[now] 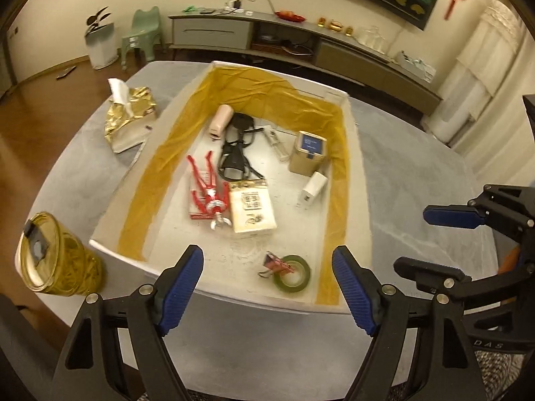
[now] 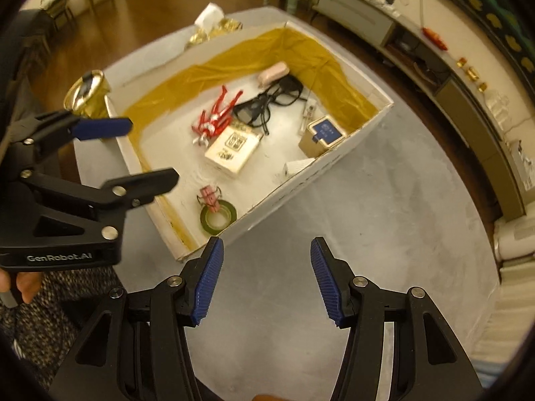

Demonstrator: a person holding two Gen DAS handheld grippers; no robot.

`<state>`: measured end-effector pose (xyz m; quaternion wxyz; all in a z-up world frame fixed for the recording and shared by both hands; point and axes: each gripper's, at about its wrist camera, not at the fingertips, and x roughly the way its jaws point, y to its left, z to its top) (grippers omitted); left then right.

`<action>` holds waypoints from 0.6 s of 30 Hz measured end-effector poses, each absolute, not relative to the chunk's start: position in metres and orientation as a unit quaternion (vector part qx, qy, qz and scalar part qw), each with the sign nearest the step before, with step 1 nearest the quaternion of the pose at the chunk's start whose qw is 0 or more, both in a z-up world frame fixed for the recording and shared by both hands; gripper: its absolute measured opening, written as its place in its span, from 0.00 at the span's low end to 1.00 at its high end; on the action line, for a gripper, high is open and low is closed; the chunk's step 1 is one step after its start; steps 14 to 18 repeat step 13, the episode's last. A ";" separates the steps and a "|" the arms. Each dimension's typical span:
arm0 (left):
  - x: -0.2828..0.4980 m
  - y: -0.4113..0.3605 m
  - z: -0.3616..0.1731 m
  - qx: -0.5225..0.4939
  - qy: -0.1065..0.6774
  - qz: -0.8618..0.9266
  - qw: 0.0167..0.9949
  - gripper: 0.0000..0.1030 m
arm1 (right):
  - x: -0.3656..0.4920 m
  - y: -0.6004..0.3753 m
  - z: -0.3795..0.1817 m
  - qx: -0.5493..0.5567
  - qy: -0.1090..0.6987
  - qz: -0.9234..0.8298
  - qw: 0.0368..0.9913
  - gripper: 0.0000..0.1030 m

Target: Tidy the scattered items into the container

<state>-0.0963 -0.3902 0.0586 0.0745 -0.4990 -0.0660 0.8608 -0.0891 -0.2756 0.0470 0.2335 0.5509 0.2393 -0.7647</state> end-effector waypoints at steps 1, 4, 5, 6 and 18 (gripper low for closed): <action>-0.097 -0.392 0.058 -0.503 -0.073 0.858 0.072 0.78 | -0.094 -0.277 0.044 0.560 0.243 -0.757 0.232 0.56; -0.097 -0.397 0.058 -0.511 -0.091 0.852 0.070 0.78 | -0.102 -0.283 0.038 0.581 0.247 -0.740 0.232 0.56; -0.097 -0.397 0.058 -0.511 -0.093 0.851 0.073 0.78 | -0.104 -0.285 0.036 0.582 0.251 -0.738 0.231 0.56; -0.096 -0.398 0.059 -0.511 -0.094 0.851 0.075 0.78 | -0.106 -0.288 0.035 0.581 0.255 -0.738 0.230 0.56; -0.094 -0.405 0.062 -0.505 -0.099 0.853 0.082 0.78 | -0.101 -0.307 0.043 0.553 0.295 -0.748 0.219 0.56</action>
